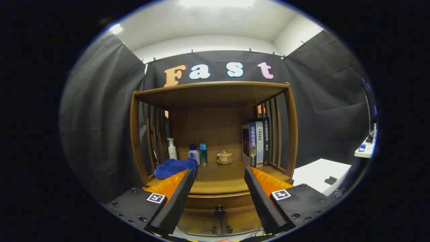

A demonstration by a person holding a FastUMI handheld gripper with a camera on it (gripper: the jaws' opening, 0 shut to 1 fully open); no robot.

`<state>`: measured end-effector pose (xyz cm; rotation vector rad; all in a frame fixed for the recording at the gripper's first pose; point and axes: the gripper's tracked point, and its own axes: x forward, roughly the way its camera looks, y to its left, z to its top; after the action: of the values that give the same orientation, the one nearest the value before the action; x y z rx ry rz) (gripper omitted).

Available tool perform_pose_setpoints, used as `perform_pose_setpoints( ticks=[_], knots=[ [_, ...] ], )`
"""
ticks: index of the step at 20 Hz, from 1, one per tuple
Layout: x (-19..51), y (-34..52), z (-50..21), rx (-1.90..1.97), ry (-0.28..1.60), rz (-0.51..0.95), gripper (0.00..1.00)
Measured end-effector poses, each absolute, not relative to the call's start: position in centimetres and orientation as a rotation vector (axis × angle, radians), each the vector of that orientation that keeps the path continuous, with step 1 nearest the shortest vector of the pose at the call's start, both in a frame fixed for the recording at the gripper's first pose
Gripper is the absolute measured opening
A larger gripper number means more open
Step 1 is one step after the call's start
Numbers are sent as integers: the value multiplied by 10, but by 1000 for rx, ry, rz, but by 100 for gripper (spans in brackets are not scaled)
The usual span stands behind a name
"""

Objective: Pull open the drawer, take out the items inside it, and place them on the countertop above the cabinet.

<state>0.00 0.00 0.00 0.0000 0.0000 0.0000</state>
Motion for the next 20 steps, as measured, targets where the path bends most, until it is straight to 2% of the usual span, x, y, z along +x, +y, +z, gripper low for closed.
perform_pose_setpoints(
  ticks=[20],
  knots=[
    [3,-1,-8,4,2,-1,99]
  ],
)
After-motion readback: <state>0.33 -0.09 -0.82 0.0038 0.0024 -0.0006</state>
